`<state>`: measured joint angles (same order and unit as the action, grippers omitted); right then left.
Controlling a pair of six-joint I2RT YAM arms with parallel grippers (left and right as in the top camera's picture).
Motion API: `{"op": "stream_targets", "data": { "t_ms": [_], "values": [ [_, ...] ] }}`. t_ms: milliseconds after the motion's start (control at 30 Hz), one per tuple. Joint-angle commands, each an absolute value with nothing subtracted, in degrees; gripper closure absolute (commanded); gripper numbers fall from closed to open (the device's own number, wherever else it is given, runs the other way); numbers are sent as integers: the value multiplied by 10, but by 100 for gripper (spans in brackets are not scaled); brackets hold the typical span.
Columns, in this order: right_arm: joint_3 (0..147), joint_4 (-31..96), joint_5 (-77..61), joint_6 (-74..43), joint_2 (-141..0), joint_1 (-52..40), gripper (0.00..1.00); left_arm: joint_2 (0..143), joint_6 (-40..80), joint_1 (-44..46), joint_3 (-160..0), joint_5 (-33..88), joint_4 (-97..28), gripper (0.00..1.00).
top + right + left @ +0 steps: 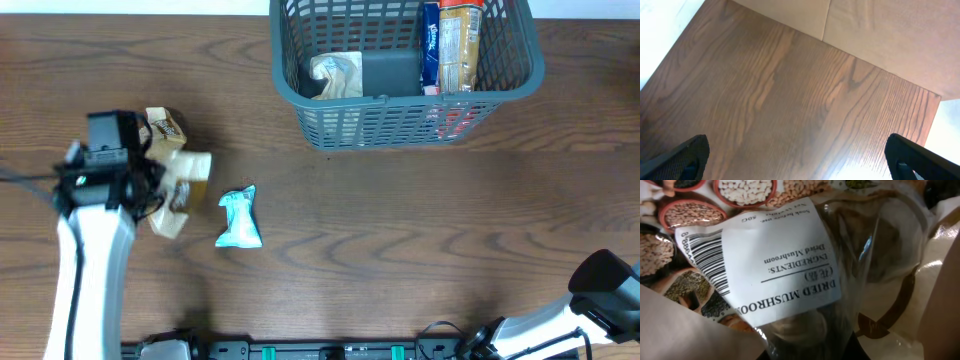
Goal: Pack container
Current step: 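Carry the mushroom bag into the basket and open the left gripper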
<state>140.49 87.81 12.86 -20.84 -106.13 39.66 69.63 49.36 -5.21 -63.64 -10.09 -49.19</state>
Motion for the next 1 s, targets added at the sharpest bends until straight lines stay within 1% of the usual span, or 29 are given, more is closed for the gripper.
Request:
{"op": "stream_targets", "data": {
  "t_ms": [0, 133, 267, 400, 567, 667, 967],
  "values": [
    [1402, 878, 129, -210, -1065, 401, 1, 636, 408, -23, -687, -114, -482, 94],
    [1402, 878, 115, -210, -1065, 401, 1, 592, 371, 30, -745, -96, -422, 94],
    [1402, 878, 114, -210, -1065, 401, 1, 584, 343, 92, -778, -35, -313, 94],
    [1402, 878, 96, -210, -1065, 401, 1, 611, 346, 150, -780, -3, -195, 94],
    [1402, 878, 96, -210, -1065, 401, 1, 677, 365, 213, -783, 14, -67, 94],
    [1402, 878, 96, -210, -1065, 401, 1, 721, 376, 242, -800, 16, -37, 94],
    [1402, 875, 96, -210, -1065, 401, 1, 825, 371, 307, -840, 34, -35, 94]
  ]
}}
